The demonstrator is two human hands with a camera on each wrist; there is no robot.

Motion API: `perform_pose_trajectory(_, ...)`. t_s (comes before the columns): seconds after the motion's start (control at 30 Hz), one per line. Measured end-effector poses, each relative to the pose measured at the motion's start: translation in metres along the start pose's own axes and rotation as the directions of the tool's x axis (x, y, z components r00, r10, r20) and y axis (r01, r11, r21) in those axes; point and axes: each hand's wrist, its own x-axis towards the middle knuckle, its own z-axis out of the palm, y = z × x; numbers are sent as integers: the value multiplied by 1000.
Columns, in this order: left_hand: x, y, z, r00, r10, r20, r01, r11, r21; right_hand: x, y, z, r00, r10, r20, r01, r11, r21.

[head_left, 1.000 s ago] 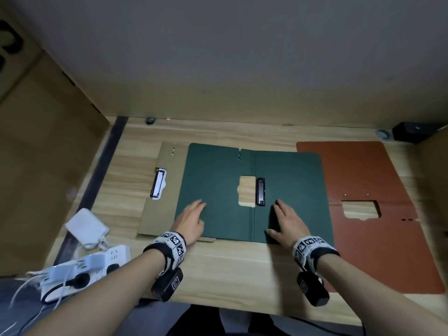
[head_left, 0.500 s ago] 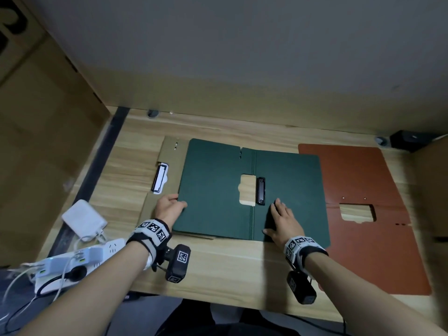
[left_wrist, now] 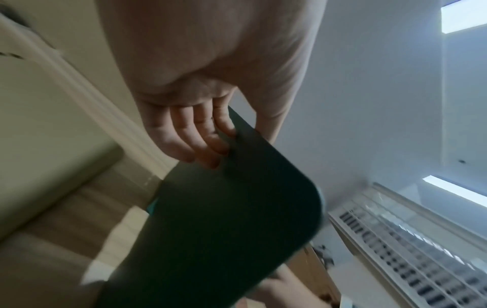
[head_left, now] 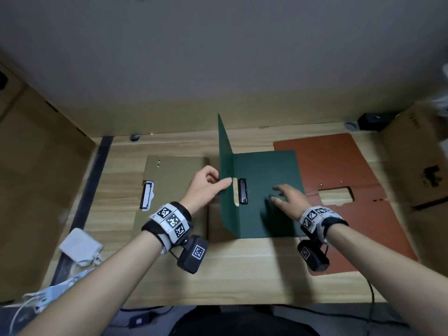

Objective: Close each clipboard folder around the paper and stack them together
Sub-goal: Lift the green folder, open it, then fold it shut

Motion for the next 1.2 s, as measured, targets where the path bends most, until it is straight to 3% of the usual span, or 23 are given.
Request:
perform_pose_trajectory(0.13,1,17,51,998,43,53,-43,999,-11,-11,18,-36,995,33,-93,-12,974,225)
perform_pose_trajectory(0.23,9,18,78,992,-3,123,-1,999,36,-20,27,-49,991,54,-124,8,892,451)
perform_pose_trajectory(0.33,19,4,91,993,-69,100,55,990,133,-28,37,-54,981,121,-153,-10,814,581)
perform_pose_trajectory(0.43,28,-26,89,981,-191,19,181,954,237,-28,62,-45,973,196,-124,-110,860,498)
perform_pose_trajectory(0.53,29,-57,82,940,-339,-21,330,897,293,-26,91,-26,951,309,-31,-262,852,452)
perform_pose_trajectory(0.67,25,-83,85,861,-508,20,475,819,321,-23,104,1,953,302,21,-275,837,473)
perform_pose_trajectory(0.87,23,-102,100,848,-529,-11,526,841,129,-10,101,21,930,367,7,-329,827,456)
perform_pose_trajectory(1.0,19,-112,94,869,-489,-78,490,871,-1,-5,101,33,889,449,91,-417,712,565)
perform_pose_trajectory(1.07,15,-114,80,872,-485,-61,477,872,-107,-4,88,38,890,428,158,-434,690,579)
perform_pose_trajectory(1.2,12,-118,26,886,-460,-50,433,862,-264,8,43,47,929,319,190,-370,755,542)
